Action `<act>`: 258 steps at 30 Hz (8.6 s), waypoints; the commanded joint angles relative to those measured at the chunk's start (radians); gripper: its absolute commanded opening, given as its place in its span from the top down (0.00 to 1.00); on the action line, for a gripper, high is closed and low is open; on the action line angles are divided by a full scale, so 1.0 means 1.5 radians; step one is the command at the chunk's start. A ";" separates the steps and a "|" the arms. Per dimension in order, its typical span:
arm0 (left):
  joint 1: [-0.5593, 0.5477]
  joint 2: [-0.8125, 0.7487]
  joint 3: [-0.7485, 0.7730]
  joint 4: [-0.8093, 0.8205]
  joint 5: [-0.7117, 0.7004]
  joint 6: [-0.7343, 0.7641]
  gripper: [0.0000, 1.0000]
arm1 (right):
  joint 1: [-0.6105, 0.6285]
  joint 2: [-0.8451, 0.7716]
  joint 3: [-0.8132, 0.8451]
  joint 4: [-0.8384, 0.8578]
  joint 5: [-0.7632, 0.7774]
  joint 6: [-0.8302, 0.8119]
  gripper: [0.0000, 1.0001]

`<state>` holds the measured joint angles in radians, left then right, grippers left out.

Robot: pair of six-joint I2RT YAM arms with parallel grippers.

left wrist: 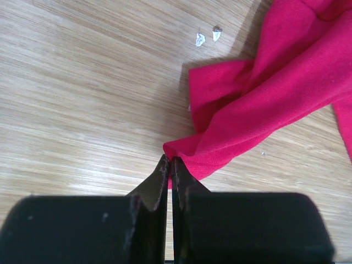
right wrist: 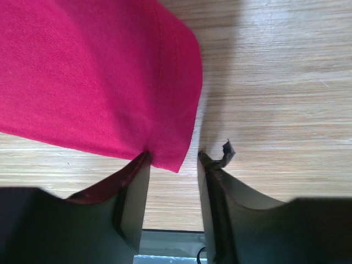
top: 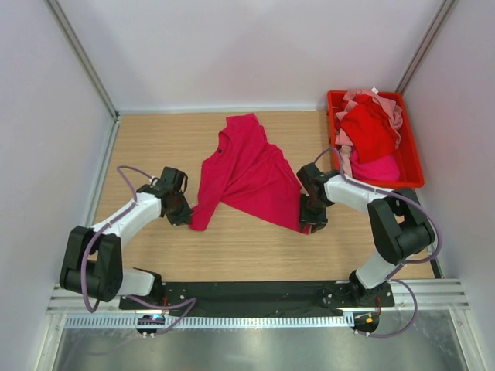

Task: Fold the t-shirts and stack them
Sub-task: Flatten the tshirt out, then fold the tshirt

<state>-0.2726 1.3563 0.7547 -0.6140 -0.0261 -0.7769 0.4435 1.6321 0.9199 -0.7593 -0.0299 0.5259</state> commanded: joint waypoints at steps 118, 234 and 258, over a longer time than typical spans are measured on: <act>0.011 -0.826 0.093 -0.347 -0.301 -0.164 0.99 | -0.174 -0.293 -0.044 0.051 -0.204 0.022 0.99; 0.154 0.287 0.568 -0.034 0.013 0.004 1.00 | -0.259 0.586 0.971 0.108 -0.042 -0.023 0.96; 0.158 0.219 0.424 -0.085 -0.036 -0.016 0.42 | -0.259 0.576 0.960 0.001 -0.050 -0.040 0.51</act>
<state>-0.0429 1.7470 1.3933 -0.7109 -0.0616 -0.8242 0.0586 2.5290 2.3306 -0.7155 -0.0887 0.4751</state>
